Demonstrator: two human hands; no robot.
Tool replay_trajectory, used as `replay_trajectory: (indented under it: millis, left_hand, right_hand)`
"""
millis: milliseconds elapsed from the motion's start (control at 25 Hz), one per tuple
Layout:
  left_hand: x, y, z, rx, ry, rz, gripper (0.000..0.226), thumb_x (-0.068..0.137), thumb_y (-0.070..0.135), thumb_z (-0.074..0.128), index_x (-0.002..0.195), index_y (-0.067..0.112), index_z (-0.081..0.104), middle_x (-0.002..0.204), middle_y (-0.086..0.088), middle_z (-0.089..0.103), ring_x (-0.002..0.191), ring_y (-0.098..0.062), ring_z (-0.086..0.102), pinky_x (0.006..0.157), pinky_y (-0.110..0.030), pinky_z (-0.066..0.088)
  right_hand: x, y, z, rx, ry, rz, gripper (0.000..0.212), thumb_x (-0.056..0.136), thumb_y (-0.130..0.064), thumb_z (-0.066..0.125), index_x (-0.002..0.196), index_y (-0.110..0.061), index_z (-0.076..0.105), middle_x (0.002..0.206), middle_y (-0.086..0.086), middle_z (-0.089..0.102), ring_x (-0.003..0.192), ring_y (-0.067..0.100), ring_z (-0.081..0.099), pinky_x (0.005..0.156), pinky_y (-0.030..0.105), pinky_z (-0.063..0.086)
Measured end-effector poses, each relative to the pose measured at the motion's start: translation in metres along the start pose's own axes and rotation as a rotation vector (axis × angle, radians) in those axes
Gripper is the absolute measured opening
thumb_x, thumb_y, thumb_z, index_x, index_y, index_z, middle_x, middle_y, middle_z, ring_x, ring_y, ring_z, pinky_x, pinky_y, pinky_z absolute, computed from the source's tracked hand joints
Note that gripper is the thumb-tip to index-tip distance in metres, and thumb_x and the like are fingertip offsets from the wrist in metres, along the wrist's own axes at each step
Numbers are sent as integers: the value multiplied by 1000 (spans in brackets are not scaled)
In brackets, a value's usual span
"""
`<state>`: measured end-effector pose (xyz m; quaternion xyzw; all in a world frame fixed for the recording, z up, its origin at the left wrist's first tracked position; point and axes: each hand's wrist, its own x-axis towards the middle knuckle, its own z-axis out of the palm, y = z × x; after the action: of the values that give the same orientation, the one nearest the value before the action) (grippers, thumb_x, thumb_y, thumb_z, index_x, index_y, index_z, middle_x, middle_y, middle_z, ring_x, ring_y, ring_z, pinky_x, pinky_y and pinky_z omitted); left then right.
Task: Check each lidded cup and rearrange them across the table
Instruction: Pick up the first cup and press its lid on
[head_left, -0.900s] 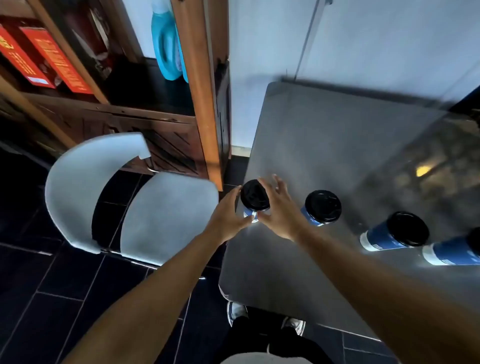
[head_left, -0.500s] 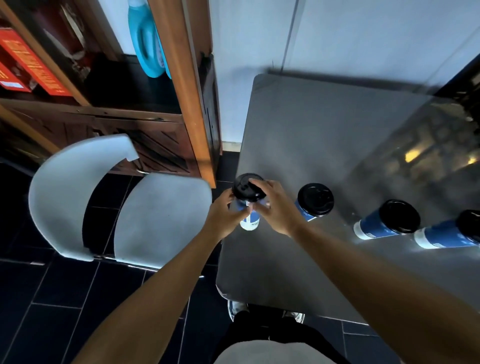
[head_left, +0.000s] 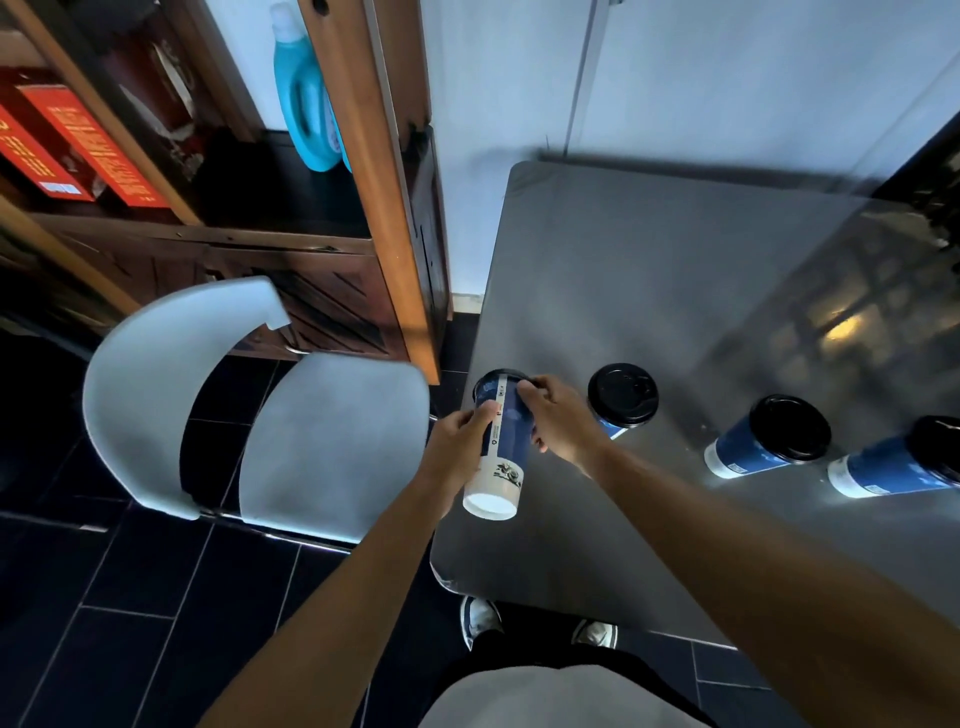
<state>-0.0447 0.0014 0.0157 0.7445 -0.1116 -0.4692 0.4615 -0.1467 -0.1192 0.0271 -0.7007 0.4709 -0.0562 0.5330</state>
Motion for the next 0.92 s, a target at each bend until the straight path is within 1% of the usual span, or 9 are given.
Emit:
replay_trajectory:
  millis: [80, 160, 320, 520, 600, 720, 760, 840, 920]
  left_hand:
    - [-5, -2, 2, -72, 2, -120, 35, 97, 46, 60, 96, 12, 67, 83, -14, 72, 69, -29, 70, 69, -39, 58]
    - [-9, -6, 2, -177, -9, -189, 35, 95, 44, 62, 95, 9, 69, 76, -13, 71, 62, -29, 67, 66, -36, 54]
    - [-14, -15, 0, -268, -57, -235, 34, 94, 41, 61, 100, 9, 69, 77, -15, 70, 60, -28, 65, 66, -36, 53]
    - [-18, -16, -1, -221, -65, -219, 37, 97, 45, 59, 102, 9, 68, 77, -13, 71, 58, -26, 67, 61, -31, 55]
    - [-18, -18, -1, -189, -68, -198, 46, 97, 50, 60, 108, 7, 68, 85, -17, 74, 65, -28, 71, 64, -34, 59]
    - [-15, -27, -1, -101, -112, -122, 51, 89, 45, 75, 120, 7, 65, 106, -18, 77, 92, -31, 75, 79, -42, 60]
    - [-15, -30, -1, -61, -127, -84, 49, 85, 36, 81, 123, 10, 65, 109, -13, 78, 100, -30, 75, 82, -40, 59]
    - [-14, -34, 2, -19, -112, 17, 50, 79, 17, 87, 123, 15, 63, 110, -4, 77, 104, -23, 73, 81, -32, 56]
    - [-15, -35, 8, -16, -48, 111, 62, 75, 5, 87, 128, 17, 58, 114, -1, 73, 104, -16, 70, 78, -24, 55]
  right_hand:
    - [-4, 1, 3, -41, -38, 76, 36, 103, -43, 40, 96, -12, 58, 65, 12, 61, 46, 21, 53, 50, 31, 44]
    - [-8, 5, 5, -45, -75, 133, 41, 104, -44, 38, 88, -10, 55, 58, 14, 59, 46, 24, 52, 51, 30, 43]
    - [-13, 11, 10, -18, -122, 175, 39, 104, -40, 36, 89, -8, 52, 55, 13, 57, 55, 29, 56, 56, 35, 46]
    - [-18, 11, 11, -5, -112, 155, 37, 104, -39, 37, 86, -10, 52, 59, 13, 56, 57, 27, 53, 56, 35, 44]
    - [-17, 10, 10, 8, -82, 117, 30, 102, -40, 43, 99, -14, 57, 71, 7, 60, 61, 23, 56, 58, 35, 47]
    - [-18, 6, 3, -28, -107, 5, 22, 91, -35, 53, 109, -25, 61, 98, 2, 68, 89, 24, 66, 83, 45, 57]
    - [-21, 3, -1, -39, -125, -29, 25, 86, -28, 55, 109, -26, 63, 99, 2, 69, 90, 25, 67, 83, 44, 58]
    - [-28, -1, -8, -31, -144, -85, 31, 81, -9, 54, 107, -20, 66, 95, 3, 69, 80, 20, 65, 68, 31, 53]
    - [-32, -4, -12, 29, -98, -143, 26, 78, -5, 51, 97, -13, 68, 101, 4, 67, 82, 16, 60, 68, 24, 44]
